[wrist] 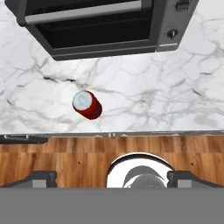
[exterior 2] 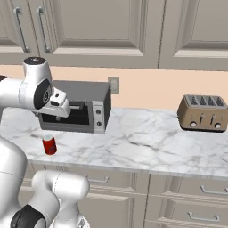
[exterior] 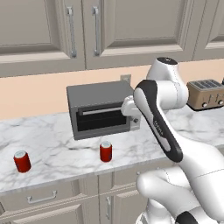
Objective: Four empty soda cans are scattered around the kitchen. Gather all the cans and cluster them next to the stove for recycling.
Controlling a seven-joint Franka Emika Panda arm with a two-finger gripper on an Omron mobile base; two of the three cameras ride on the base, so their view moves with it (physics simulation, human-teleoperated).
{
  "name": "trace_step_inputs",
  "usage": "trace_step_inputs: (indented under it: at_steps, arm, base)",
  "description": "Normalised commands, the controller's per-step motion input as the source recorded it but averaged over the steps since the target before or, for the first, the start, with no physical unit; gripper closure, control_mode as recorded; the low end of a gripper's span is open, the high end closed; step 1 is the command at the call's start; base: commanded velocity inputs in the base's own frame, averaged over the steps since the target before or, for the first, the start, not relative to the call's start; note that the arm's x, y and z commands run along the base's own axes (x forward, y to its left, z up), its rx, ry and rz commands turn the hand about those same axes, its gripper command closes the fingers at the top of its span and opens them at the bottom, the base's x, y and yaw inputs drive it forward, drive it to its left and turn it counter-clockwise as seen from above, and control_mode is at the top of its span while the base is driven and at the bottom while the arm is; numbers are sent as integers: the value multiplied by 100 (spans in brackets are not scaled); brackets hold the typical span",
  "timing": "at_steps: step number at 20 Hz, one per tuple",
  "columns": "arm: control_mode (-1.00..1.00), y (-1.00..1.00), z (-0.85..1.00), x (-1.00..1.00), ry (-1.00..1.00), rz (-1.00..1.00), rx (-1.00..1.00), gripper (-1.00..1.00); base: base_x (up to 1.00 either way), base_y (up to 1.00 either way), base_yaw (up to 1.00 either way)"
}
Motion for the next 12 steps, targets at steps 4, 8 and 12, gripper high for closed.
trace_step_inputs:
  at_steps: [4, 8, 12]
  arm:
    - [-100, 45, 0, 27, 15, -10, -5, -100]
    - [-100, 51, 0, 28, 26, -14, -6, -100]
    - [-100, 9, 0, 8, 13, -4, -1, -100]
  base:
    - [0, 0, 0]
    - [0, 0, 0]
    - [0, 0, 0]
